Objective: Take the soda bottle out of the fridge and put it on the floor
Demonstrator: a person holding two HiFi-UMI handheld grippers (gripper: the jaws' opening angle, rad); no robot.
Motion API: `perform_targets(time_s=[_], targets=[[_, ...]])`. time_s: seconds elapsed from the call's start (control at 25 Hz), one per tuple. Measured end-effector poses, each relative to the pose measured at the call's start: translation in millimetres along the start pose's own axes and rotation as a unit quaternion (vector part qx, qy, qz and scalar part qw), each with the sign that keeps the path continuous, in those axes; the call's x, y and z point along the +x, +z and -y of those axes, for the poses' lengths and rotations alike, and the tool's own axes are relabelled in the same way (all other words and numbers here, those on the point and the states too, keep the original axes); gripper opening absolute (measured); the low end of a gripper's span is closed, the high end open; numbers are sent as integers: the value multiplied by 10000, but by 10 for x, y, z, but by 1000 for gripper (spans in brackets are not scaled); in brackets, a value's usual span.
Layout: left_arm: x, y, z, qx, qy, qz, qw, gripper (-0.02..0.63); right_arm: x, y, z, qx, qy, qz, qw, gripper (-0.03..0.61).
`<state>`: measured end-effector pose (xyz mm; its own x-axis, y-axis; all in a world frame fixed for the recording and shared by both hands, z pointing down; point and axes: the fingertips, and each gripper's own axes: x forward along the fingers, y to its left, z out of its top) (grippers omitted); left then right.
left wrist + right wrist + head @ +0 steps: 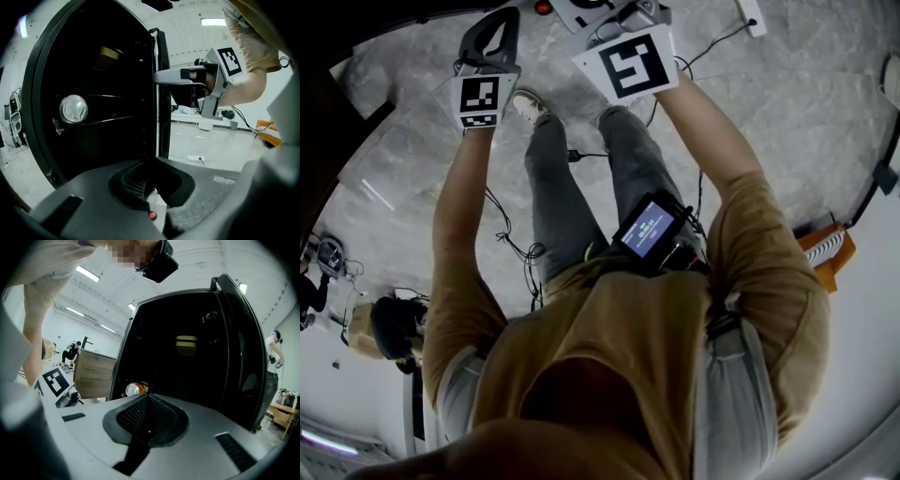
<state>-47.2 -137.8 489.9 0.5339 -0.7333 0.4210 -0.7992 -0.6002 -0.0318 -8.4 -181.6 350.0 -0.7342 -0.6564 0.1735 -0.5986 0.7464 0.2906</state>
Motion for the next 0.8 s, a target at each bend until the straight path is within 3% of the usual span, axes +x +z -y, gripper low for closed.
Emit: perform_targets(time_s=[0.52, 0.8], targets=[[-408, 638, -106, -197, 208, 289, 9992, 2, -219, 567, 52, -270, 210, -136, 9993, 2], [-577, 1199, -31, -79, 82, 440, 9990, 2, -419, 822, 366, -192, -266, -149, 9994, 2]])
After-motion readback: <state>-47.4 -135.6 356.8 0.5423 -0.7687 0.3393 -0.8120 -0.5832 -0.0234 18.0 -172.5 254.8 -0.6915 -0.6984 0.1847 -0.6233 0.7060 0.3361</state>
